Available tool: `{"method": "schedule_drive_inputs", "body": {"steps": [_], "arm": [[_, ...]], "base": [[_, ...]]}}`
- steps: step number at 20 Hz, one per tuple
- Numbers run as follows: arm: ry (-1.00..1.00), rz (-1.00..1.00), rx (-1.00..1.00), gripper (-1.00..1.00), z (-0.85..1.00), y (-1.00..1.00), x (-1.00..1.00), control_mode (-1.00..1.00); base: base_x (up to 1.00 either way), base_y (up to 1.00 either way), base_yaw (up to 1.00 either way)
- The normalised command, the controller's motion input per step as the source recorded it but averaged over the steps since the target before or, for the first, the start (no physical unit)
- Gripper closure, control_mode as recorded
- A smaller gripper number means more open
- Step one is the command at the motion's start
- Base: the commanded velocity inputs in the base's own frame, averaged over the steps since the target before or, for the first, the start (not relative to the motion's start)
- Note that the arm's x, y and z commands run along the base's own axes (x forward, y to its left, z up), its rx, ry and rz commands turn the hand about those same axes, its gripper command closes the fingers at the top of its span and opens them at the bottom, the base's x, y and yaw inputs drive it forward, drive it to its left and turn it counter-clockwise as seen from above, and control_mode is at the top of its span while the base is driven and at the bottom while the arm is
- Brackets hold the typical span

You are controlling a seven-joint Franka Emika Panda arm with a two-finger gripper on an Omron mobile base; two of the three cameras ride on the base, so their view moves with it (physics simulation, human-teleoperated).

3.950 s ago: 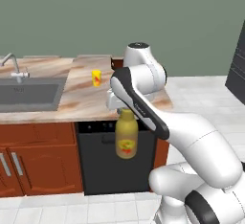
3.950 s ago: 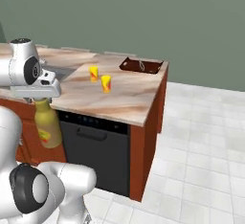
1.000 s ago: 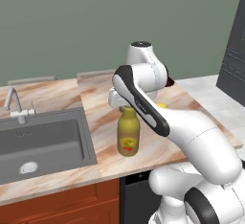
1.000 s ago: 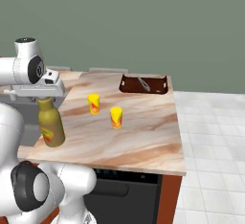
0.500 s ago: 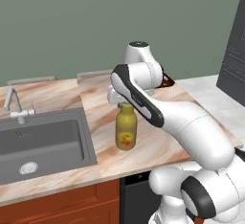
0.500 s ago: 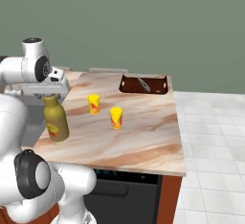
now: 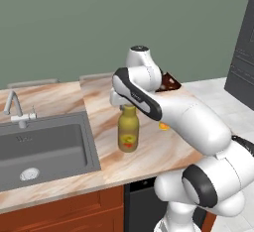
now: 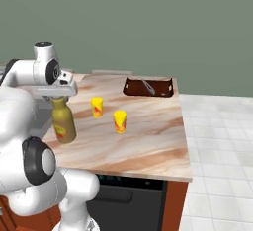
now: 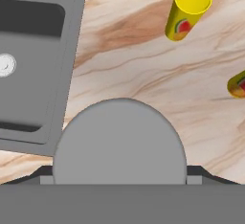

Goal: Place the drinks on the dining counter in a tight cluster.

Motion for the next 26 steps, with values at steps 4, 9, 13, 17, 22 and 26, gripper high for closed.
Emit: {"method": "schedule_drive_inputs", "body": {"steps": [4, 9, 13, 17, 22, 26], "arm": [[0.02, 0.0, 0.0, 1.0, -0.34, -0.05, 0.22, -1.0], [0.01, 0.0, 0.0, 1.0, -0.34, -0.01, 0.1, -1.0], [0.0, 0.0, 0.0, 1.0, -0.3, 0.0, 0.12, -1.0], [0.0, 0.0, 0.0, 1.0, -0.21, 0.0, 0.14, -1.0], [0.0, 0.0, 0.0, 1.0, -0.27, -0.03, 0.03, -1.0], [0.02, 0.0, 0.0, -1.0, -0.33, -0.03, -0.02, -1.0]], "base": [[0.0, 0.0, 0.0], [0.0, 0.0, 0.0], [0.0, 0.0, 0.0], [0.0, 0.0, 0.0], [0.0, 0.0, 0.0], [0.0, 0.0, 0.0]]}}
